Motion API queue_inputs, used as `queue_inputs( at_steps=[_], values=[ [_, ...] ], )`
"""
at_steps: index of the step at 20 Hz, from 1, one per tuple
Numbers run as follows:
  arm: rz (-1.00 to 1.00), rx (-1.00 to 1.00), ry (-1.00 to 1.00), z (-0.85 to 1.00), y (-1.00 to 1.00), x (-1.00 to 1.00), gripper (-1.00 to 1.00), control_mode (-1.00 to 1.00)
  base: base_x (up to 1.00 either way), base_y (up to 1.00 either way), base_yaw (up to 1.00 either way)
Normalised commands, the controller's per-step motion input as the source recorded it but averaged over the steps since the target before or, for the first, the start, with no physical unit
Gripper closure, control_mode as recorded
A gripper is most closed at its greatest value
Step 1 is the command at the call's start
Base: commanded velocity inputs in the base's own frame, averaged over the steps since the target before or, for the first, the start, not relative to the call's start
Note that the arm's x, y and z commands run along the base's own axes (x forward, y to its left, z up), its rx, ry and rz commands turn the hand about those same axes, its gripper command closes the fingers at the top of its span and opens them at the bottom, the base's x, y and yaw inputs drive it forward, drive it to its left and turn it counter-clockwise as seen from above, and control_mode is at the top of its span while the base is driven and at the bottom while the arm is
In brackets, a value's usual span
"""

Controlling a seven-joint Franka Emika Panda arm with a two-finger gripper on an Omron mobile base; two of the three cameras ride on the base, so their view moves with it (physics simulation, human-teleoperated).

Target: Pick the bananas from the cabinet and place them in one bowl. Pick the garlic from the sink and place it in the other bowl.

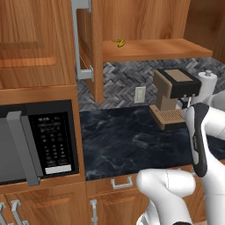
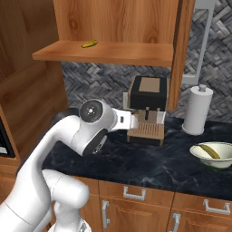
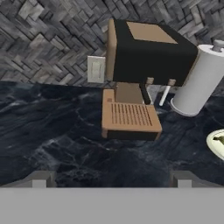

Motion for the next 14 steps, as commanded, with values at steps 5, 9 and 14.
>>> queue_inputs(
  at_steps=[5, 9, 14],
  values=[
    [0.00, 0.00, -0.09, 0.41, 0.29, -0.01, -1.00, -1.00, 0.00, 0.00, 0.00],
    [0.00, 0.00, -0.11, 0.49, 0.28, 0.00, -1.00, -1.00, 0.00, 0.00, 0.00],
    [0.00, 0.00, -0.15, 0.33, 0.35, -0.01, -1.00, -1.00, 0.00, 0.00, 0.00]
  ],
)
